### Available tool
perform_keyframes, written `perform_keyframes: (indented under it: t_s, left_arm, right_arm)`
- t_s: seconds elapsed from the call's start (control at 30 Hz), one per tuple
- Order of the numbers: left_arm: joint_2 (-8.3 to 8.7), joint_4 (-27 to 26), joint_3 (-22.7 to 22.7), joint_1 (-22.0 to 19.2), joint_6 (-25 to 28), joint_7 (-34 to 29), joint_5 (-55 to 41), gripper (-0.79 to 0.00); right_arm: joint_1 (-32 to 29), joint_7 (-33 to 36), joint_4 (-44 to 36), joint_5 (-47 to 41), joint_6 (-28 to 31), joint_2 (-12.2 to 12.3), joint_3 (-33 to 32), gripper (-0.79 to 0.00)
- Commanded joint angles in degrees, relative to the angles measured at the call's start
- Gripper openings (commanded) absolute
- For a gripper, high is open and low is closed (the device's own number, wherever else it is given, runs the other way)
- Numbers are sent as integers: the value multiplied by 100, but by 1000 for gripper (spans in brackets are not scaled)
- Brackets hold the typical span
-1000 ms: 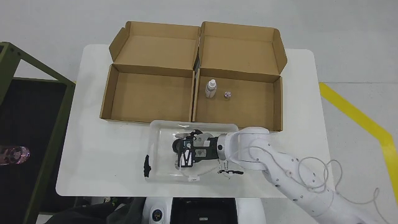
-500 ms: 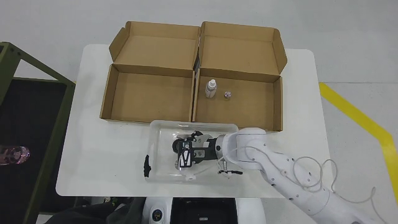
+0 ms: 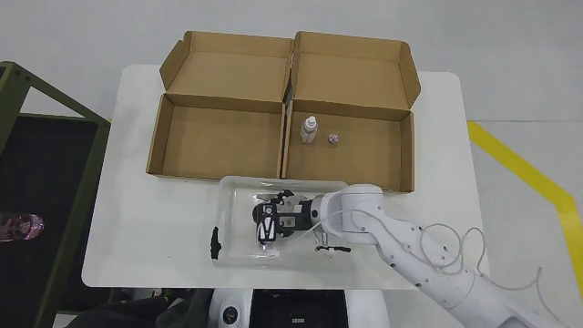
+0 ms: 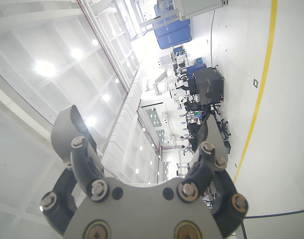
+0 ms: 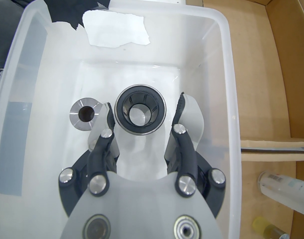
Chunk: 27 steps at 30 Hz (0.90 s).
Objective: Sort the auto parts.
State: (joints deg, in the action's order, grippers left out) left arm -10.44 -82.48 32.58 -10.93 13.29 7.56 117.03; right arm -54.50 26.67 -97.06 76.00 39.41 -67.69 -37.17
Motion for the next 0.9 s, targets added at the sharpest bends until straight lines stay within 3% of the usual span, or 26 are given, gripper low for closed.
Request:
perform_keyframes:
  t_s: [0.0, 0.3, 0.5, 0.73, 0.87]
  left_arm:
    - [0, 0, 0, 0, 0, 0, 0, 0]
    - [0, 0, 0, 0, 0, 0, 0, 0]
    - [0, 0, 0, 0, 0, 0, 0, 0]
    - [0, 0, 0, 0, 0, 0, 0, 0]
    - [0, 0, 0, 0, 0, 0, 0, 0]
  right_arm:
    - [29, -6, 37, 6, -26, -26, 30, -317]
    - [126, -67, 228, 44, -76, -137, 155, -283]
    - [148, -89, 338, 31, -46, -183, 177, -351]
    - [162, -117, 406, -7, 8, -221, 157, -523]
    - [155, -147, 381, -23, 53, -228, 116, -770]
